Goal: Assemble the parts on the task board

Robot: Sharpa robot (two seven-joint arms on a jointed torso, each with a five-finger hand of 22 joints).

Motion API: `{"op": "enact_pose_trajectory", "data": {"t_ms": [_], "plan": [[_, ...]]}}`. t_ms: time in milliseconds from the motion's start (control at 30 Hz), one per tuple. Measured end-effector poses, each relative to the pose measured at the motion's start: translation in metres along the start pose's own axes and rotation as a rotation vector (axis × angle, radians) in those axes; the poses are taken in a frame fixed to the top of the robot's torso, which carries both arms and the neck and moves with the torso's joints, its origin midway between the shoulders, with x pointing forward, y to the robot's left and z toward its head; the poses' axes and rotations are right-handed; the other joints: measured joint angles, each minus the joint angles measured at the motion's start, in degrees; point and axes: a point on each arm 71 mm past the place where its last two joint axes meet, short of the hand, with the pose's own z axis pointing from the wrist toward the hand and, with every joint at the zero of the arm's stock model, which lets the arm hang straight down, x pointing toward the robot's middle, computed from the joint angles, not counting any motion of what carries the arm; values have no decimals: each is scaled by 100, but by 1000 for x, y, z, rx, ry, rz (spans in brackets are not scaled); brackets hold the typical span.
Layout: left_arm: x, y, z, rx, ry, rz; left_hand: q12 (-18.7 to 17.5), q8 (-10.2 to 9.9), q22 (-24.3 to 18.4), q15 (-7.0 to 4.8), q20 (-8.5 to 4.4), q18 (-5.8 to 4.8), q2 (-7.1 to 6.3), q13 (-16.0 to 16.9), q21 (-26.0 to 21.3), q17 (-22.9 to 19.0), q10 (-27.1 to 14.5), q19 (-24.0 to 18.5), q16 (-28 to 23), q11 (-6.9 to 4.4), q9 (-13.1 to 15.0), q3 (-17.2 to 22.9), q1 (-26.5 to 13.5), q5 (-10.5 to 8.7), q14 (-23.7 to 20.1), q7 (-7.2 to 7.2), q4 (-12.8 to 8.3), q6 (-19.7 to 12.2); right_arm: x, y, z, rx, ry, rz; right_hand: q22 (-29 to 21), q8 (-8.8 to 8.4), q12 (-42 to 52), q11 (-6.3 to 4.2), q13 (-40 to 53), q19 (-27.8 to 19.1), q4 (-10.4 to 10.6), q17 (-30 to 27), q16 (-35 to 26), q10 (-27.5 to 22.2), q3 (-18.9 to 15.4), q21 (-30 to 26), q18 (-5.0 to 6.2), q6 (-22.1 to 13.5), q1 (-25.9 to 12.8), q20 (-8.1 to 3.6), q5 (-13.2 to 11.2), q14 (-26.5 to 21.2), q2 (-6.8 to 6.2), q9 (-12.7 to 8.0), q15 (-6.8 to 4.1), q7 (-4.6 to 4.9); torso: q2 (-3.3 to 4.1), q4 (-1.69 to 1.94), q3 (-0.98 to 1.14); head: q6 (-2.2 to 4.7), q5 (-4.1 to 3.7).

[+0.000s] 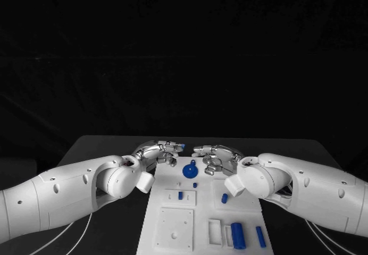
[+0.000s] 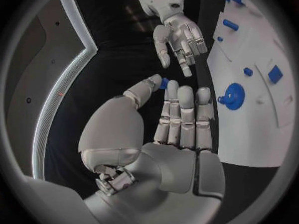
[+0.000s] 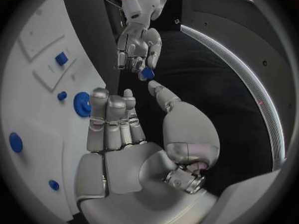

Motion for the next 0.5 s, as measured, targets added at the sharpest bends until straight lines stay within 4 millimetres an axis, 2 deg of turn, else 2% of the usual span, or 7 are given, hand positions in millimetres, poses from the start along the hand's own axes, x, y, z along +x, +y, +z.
{"op": "enact_pose_trajectory", "data": {"t_ms": [133,367,500], "plan": [[5,0,0,-2,21,-19,0,0,0,8,0,0,0,0,0,0,0,0,0,0,-5,0,0,0,-8,-6,0,-6,4,0,0,4,16,14,0,0,1,9,-8,-8,80,2,0,-32,-127,-11,-1,-1,-243,7,-362,-7,23,0,7,0,1,2,0,16,-8],[7,0,-1,-2,42,-26,0,-6,0,9,0,0,0,-3,0,0,0,0,0,0,-10,-16,0,0,-8,-9,-16,-9,11,1,1,6,44,24,0,0,0,-2,-26,-31,151,6,0,-44,-325,-38,-5,-13,-543,-12,-651,-28,96,-1,-12,-8,5,2,2,34,-16],[8,0,-1,-1,48,-25,0,-17,-1,10,0,0,0,-5,0,1,0,0,0,0,-10,-16,0,0,-8,-10,-16,-10,14,0,1,14,63,24,0,0,0,-21,-36,-58,244,13,-1,-62,-451,-66,-6,-13,-795,-13,-716,-49,117,-1,-32,-9,5,0,3,39,-20]]}}
